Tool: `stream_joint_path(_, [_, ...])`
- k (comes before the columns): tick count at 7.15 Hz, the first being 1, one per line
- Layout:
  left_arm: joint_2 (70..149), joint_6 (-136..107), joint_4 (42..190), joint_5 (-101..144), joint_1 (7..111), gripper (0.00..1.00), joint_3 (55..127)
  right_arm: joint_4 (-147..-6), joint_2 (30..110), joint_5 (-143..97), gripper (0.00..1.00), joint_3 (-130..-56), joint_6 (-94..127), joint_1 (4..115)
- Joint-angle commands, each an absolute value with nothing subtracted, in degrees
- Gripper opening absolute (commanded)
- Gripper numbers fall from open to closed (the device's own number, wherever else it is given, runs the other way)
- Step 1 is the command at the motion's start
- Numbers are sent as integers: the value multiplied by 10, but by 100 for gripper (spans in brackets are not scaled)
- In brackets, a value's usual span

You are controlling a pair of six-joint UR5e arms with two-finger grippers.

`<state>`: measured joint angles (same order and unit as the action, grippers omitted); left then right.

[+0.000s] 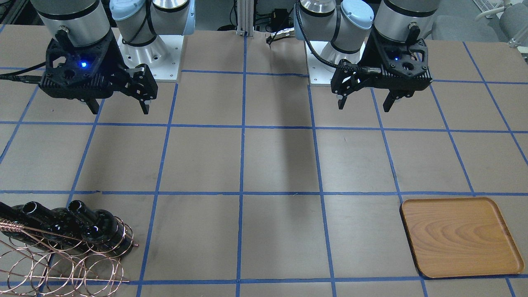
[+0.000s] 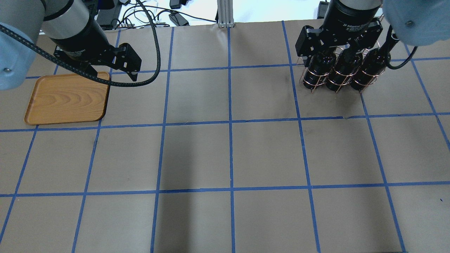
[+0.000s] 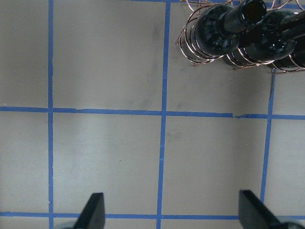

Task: Take wine from basket and place on tray
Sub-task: 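Move the right gripper over the wine rack toward the bottles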

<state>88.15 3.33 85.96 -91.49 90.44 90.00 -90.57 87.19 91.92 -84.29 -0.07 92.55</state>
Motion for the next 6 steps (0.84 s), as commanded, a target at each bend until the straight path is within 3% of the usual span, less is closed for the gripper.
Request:
stream_joint_path(1, [882,33,860,-915,904,100,900,-910,872,911,100,-842,3,923])
stream_joint_path(6, [882,33,860,-915,904,100,900,-939,877,912,100,-840,4,916])
